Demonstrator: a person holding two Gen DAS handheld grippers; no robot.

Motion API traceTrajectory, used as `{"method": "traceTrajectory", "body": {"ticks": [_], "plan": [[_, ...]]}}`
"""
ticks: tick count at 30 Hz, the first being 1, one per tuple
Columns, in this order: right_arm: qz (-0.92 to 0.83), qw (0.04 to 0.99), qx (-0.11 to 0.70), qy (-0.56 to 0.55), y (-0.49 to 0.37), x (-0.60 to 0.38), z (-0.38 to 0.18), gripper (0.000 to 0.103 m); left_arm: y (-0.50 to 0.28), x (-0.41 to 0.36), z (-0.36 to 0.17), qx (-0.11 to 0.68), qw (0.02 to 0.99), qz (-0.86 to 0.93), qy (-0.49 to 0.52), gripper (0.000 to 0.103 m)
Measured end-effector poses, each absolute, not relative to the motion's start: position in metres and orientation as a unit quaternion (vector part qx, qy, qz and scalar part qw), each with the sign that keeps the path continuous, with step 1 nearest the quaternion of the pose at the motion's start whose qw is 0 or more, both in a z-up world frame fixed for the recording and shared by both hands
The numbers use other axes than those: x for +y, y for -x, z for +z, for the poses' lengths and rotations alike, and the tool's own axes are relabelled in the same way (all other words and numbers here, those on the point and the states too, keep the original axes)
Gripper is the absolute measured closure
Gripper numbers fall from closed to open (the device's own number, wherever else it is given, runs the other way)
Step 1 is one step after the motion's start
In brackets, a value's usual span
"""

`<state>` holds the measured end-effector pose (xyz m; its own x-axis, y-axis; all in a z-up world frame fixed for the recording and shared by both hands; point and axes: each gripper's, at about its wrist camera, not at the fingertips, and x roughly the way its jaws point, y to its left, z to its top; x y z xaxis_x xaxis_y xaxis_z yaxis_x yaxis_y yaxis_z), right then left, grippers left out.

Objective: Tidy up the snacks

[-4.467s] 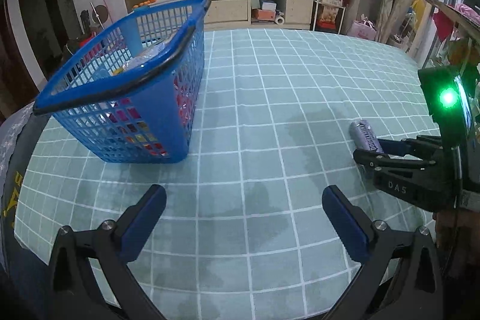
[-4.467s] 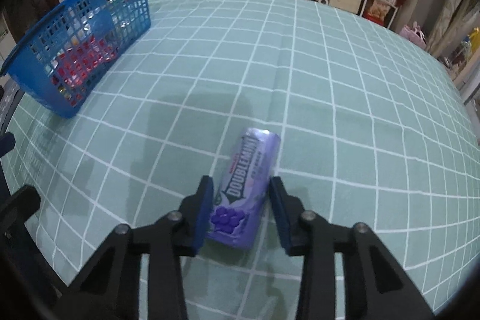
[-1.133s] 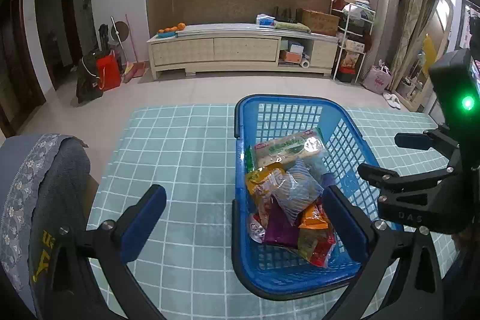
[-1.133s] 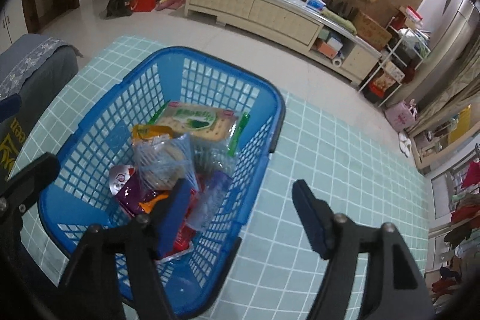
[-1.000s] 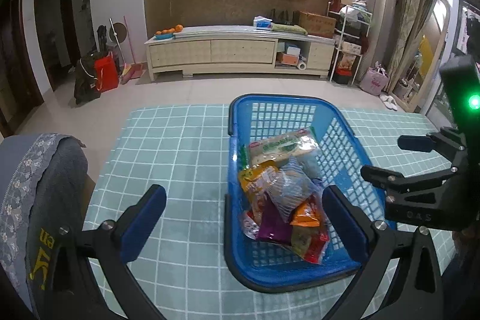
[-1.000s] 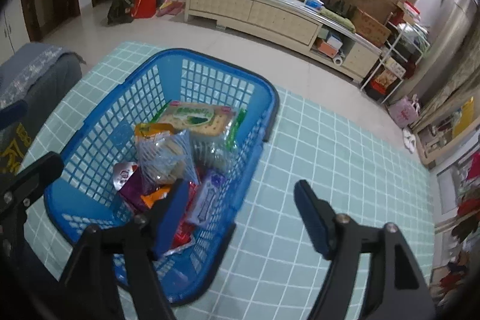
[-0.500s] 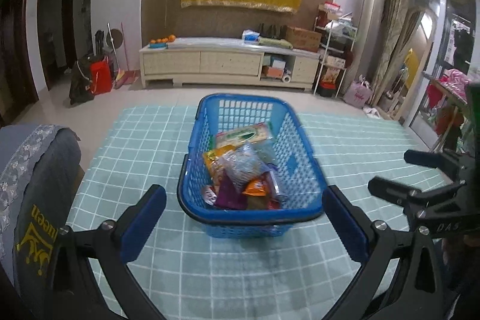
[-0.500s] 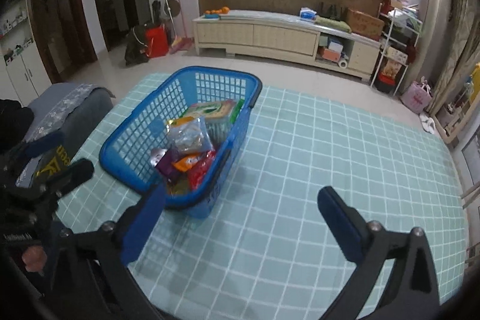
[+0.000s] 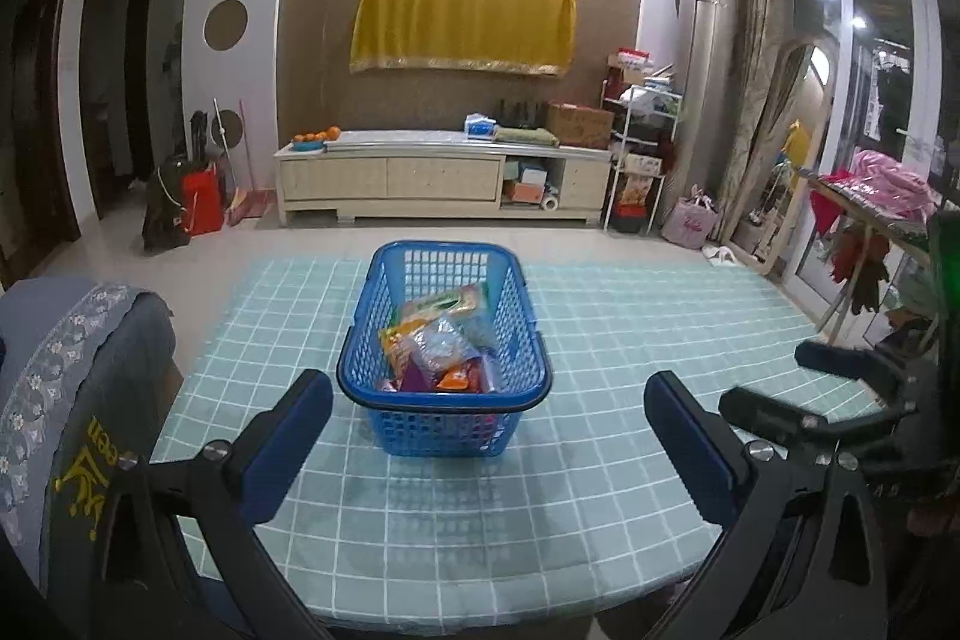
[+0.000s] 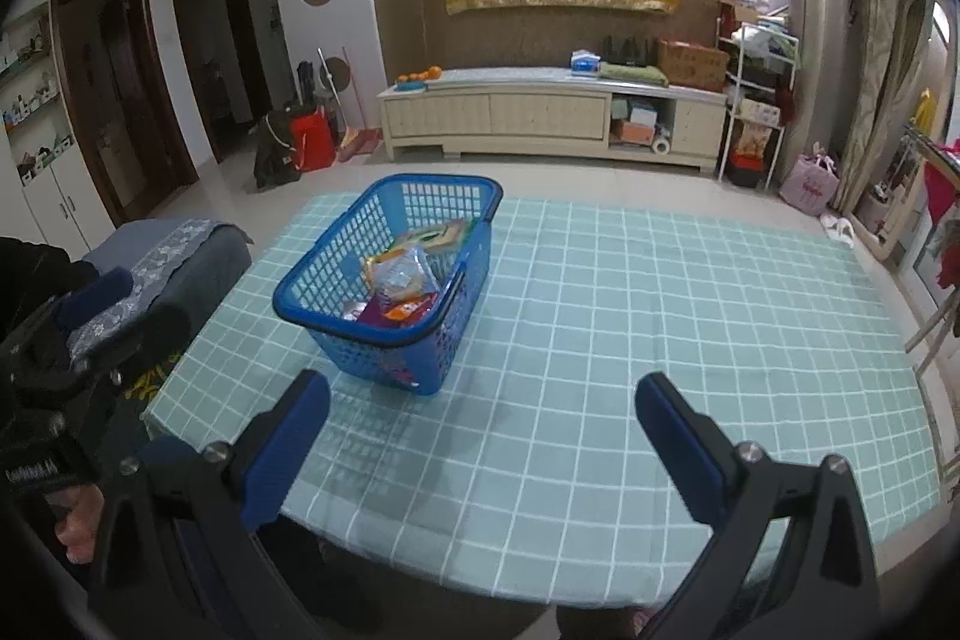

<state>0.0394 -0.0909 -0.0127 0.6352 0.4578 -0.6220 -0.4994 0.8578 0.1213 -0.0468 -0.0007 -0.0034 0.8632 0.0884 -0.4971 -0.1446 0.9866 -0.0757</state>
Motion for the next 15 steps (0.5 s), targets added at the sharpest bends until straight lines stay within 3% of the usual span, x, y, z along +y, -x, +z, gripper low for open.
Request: {"method": "traceTrajectory", "body": {"ticks": [15], "plan": [[0.264,0.919,0.293,-0.001,-0.009,-0.115,0.007,0.0,0.058,-0.019,0.001,0.24,0.969,0.043,0.033,0.0]]}}
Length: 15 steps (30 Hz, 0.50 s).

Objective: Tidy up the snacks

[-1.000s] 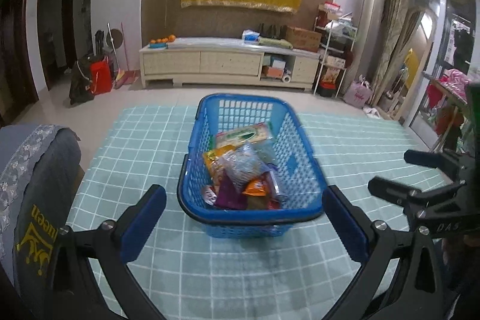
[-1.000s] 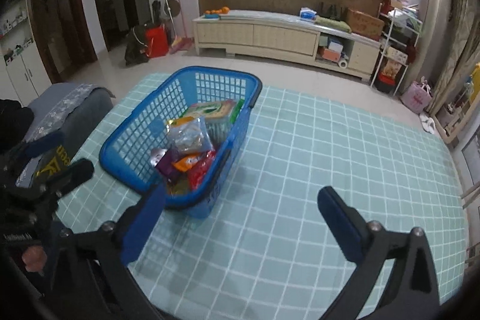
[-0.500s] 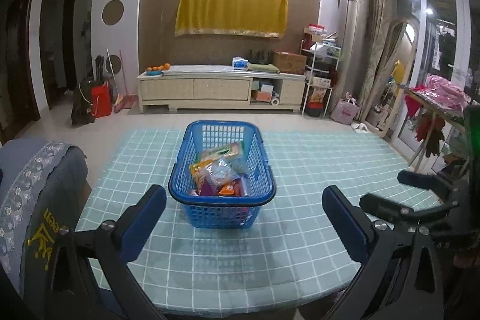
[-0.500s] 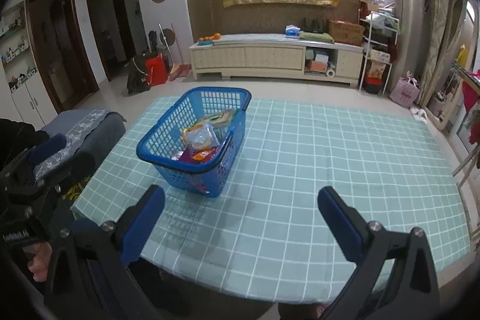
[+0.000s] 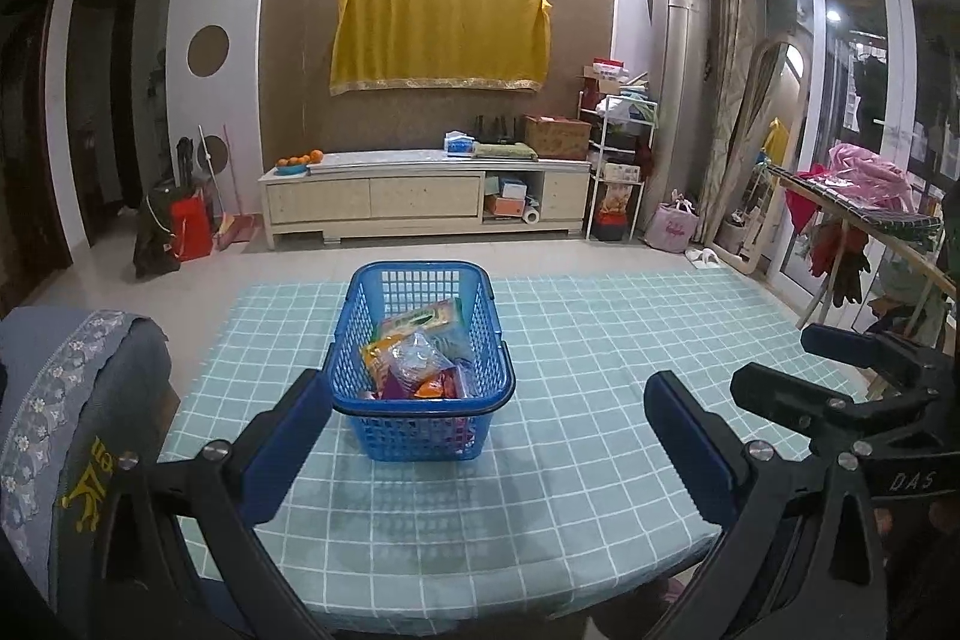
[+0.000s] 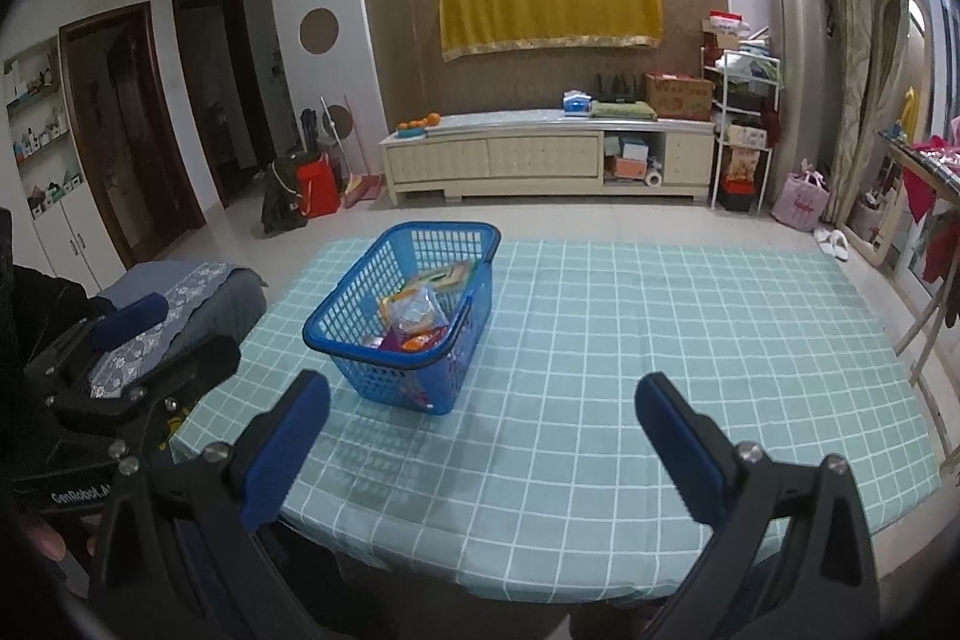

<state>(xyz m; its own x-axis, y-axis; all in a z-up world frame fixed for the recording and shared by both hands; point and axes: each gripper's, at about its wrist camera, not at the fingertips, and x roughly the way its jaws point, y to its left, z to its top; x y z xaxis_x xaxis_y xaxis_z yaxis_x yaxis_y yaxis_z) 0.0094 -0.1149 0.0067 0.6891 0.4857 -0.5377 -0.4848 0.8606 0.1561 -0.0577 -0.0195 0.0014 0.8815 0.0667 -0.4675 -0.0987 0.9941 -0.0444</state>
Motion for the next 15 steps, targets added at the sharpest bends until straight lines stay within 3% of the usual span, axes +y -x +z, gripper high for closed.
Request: {"method": "traceTrajectory", "body": {"ticks": [15], "plan": [[0.262,0.919,0.294,-0.004,-0.004,-0.1175,0.0026,0.0,0.0619,-0.0233,-0.0004,0.244,0.968,0.039,0.037,0.0]]}}
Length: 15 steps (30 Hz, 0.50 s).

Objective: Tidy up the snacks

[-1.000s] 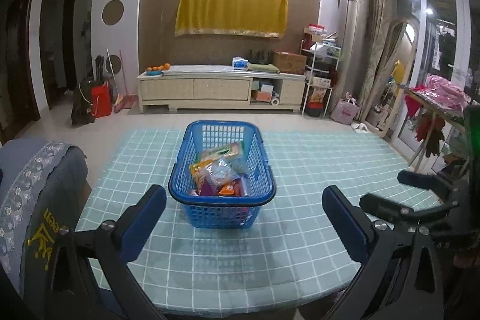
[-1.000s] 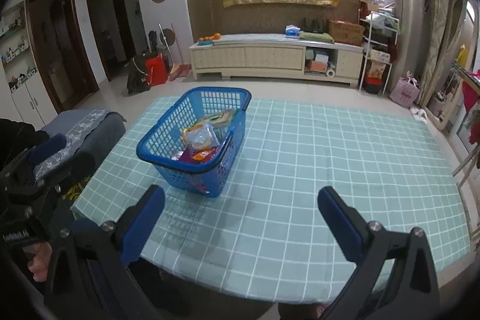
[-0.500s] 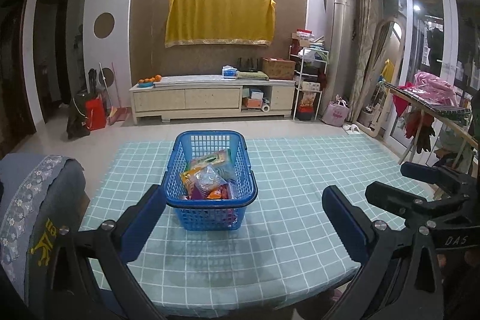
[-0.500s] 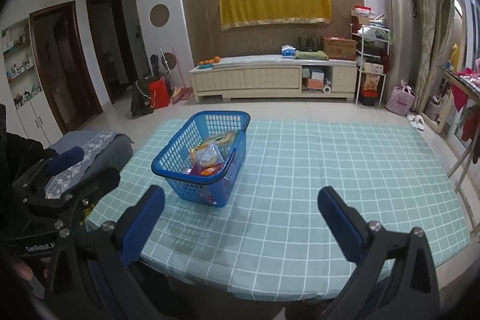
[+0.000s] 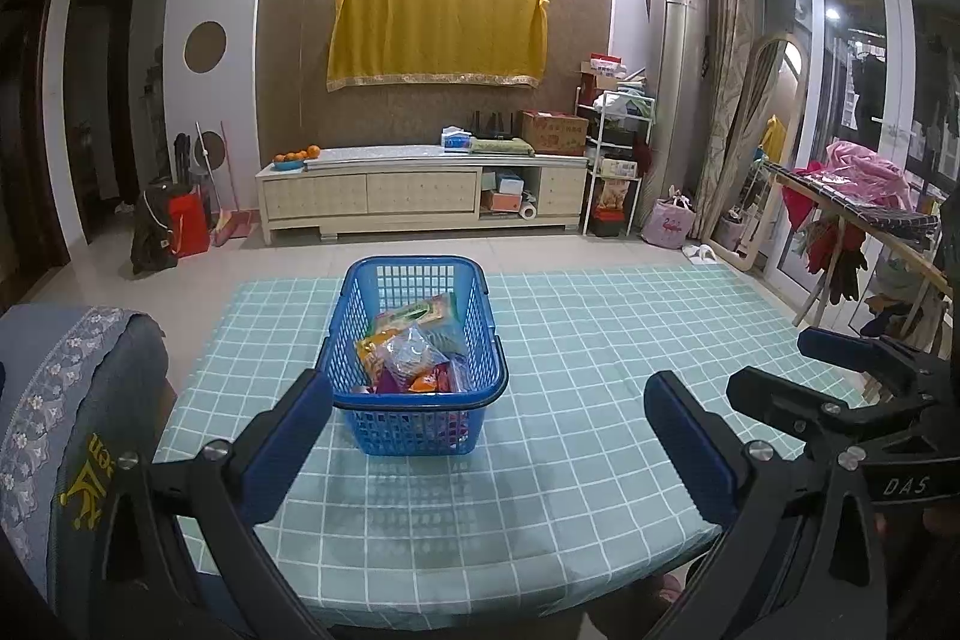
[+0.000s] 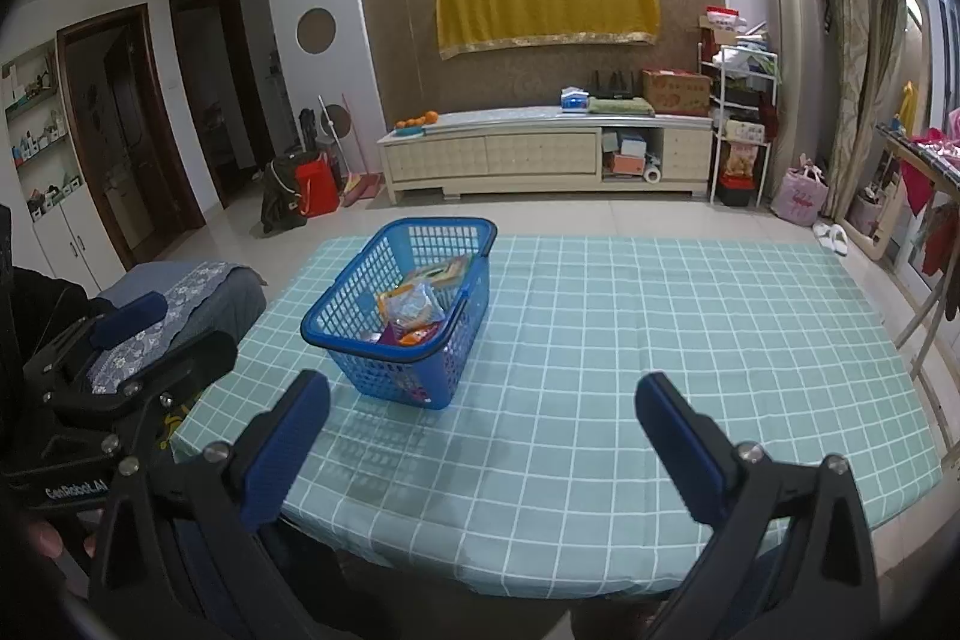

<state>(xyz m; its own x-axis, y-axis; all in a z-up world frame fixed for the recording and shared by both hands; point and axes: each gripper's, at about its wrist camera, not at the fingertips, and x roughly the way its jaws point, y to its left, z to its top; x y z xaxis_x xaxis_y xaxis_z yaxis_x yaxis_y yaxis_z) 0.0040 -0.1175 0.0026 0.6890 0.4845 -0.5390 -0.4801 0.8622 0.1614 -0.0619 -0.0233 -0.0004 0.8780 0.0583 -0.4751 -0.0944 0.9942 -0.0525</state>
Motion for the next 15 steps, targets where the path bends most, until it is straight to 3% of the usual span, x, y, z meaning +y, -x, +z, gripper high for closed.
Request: {"method": "traceTrajectory", "body": {"ticks": [15], "plan": [[0.264,0.918,0.294,-0.006,-0.0011,-0.1189,0.0013,0.0,0.0653,-0.0207,-0.0008,0.247,0.967,0.034,0.048,0.0]]}}
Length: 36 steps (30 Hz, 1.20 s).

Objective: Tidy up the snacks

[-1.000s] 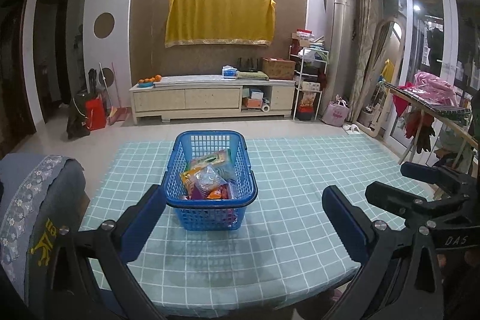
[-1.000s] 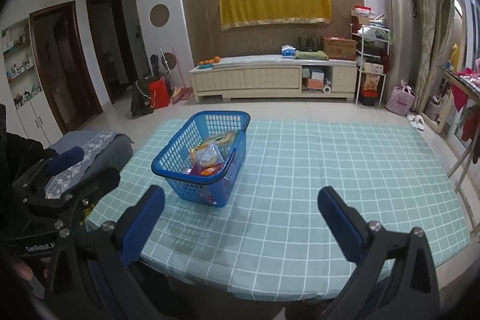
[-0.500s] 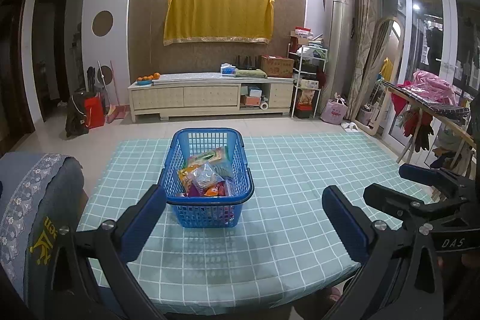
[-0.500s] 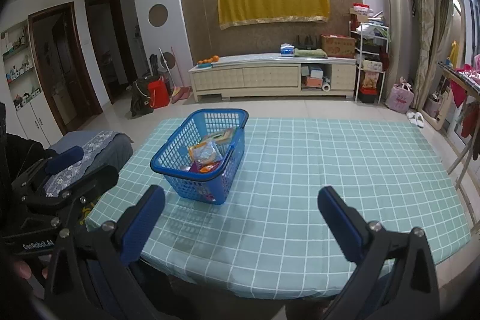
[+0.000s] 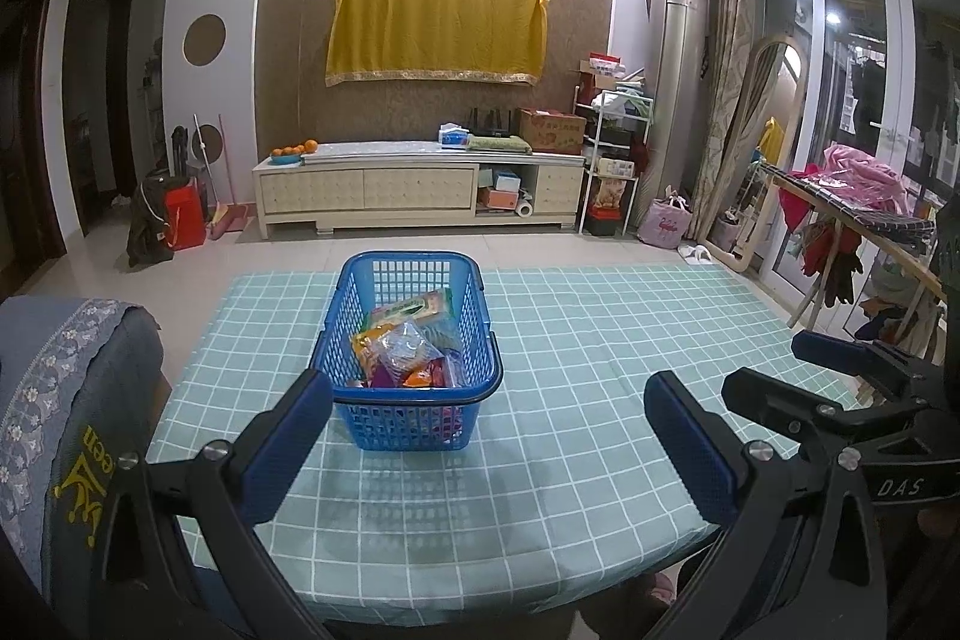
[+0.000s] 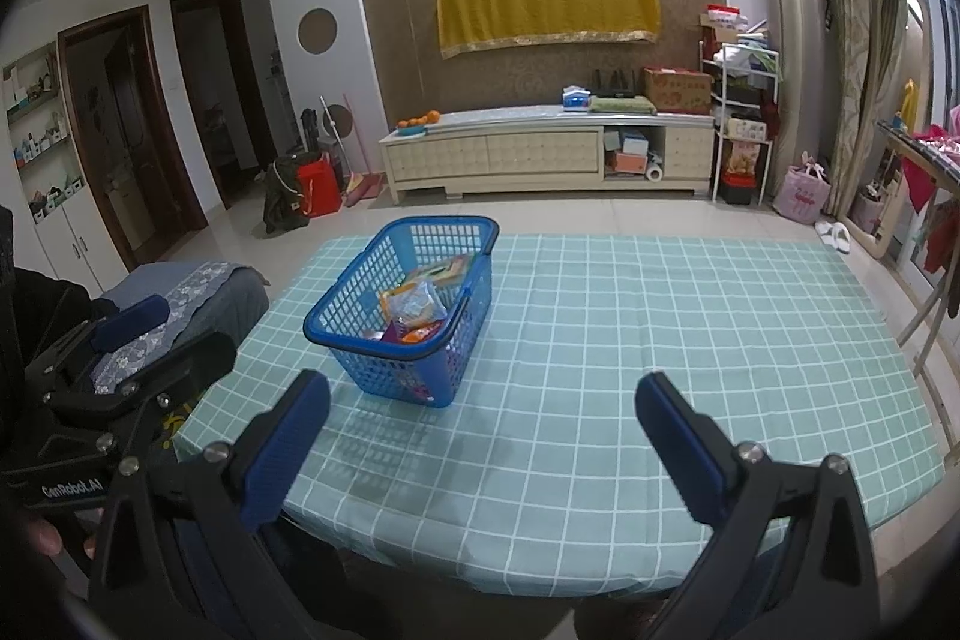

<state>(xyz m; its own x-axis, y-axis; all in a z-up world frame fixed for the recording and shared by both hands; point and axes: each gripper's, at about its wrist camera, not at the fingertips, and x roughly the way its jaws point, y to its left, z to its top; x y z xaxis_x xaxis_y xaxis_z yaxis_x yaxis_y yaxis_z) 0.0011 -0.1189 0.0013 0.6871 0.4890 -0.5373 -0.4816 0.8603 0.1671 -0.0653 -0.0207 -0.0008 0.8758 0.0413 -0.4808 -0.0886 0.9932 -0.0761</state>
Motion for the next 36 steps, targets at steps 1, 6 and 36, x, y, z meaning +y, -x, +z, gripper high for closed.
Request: {"method": "traceTrajectory", "body": {"ticks": [1,6,36], "plan": [[0.264,0.919,0.295,-0.005,-0.0016,-0.1185,0.0013,0.0,0.0646,-0.0208,-0.0002,0.247,0.967,0.033,0.048,0.0],[0.258,0.921,0.293,-0.007,-0.0022,-0.1192,0.0028,0.0,0.0667,-0.0212,0.0009,0.25,0.966,0.032,0.057,0.0],[0.249,0.924,0.291,-0.004,-0.0018,-0.1251,0.0059,0.0,0.068,-0.0239,0.0029,0.255,0.965,0.038,0.053,0.0]]}}
